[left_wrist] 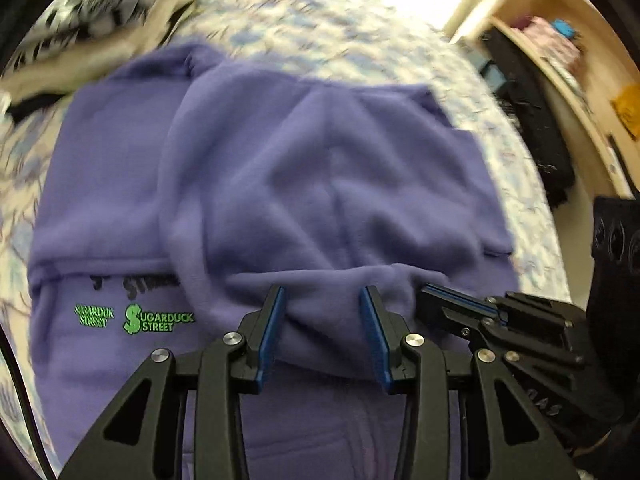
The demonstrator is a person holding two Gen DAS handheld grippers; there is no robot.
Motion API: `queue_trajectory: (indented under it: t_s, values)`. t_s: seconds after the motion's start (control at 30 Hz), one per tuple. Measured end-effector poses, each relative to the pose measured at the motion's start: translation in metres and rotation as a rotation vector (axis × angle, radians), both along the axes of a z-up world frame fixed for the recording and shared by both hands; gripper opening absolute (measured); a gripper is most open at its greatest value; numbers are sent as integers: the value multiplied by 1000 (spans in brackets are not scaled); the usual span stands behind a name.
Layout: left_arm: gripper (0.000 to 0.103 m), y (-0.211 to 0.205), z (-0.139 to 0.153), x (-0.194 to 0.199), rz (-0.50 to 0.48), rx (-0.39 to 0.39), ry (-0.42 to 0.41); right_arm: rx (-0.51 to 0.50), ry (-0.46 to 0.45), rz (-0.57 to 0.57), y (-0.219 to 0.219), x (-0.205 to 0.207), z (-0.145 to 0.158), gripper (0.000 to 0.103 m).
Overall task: Fold large clothes
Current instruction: 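Open both grippers and lift them off the hood, then grasp the ribbed hoodie hem with both grippers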
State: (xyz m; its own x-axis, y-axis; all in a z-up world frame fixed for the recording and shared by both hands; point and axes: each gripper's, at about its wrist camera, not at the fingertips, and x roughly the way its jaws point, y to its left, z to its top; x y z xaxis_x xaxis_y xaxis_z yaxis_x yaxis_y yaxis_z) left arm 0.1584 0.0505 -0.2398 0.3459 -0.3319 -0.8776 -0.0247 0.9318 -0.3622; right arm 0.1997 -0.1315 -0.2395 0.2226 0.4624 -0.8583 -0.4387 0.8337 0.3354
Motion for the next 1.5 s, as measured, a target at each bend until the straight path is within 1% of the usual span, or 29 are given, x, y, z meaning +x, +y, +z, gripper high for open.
queue_trajectory:
  t_s: [0.07,0.1,0.17,0.23,0.3,0.4,0.47,0.57,0.63,0.67,0.7,0.77,0.93,1.03,1.1,1.13,1.23,1.27,1.37,1.5]
  values:
    - [39,-1,-12,1,5,20,35,-6,24,-7,0,2,-16,2]
    - [39,-3,-16,0,3,34,38,-9,23,-6,0,2,-20,1]
    - [39,-9,-20,-3,-13,82,25,-8,27,-11,0,3,-22,1]
    - [39,-14,-19,-4,-21,109,21,-5,32,-14,-1,3,-24,1]
    - [39,-14,-20,-3,-14,109,26,-2,40,-18,-1,4,-23,1]
    - [39,-14,-19,-3,-5,106,38,-24,46,-13,2,5,-22,1]
    - [39,-14,-16,-1,-6,112,47,-44,55,-11,5,6,-18,1]
    - [40,-15,-11,2,9,100,71,-67,70,-22,7,8,-10,3]
    - [40,-15,-4,6,10,99,95,-83,78,-26,9,10,0,3]
    - [40,-14,3,7,7,102,101,-89,78,-25,10,9,4,5]
    - [40,-12,10,8,5,107,98,-99,72,-24,11,9,12,8]
    - [44,-9,27,5,10,116,94,-97,62,-22,10,8,24,11]
    - [46,6,64,-10,29,133,85,-87,48,-9,9,0,62,12]
    - [48,22,87,-26,46,150,76,-82,19,20,4,-9,87,16]
    - [53,35,103,-41,67,156,68,-78,4,40,0,-16,102,22]
    - [57,43,111,-50,81,161,63,-76,-3,50,-2,-19,108,24]
    - [62,65,130,-78,121,169,54,-79,-33,75,-12,-30,130,27]
    - [64,72,134,-87,136,171,56,-78,-37,80,-16,-33,134,28]
    - [66,92,142,-114,179,172,70,-77,-43,94,-29,-45,148,31]
    - [66,114,140,-146,219,170,115,-74,-39,96,-51,-63,155,32]
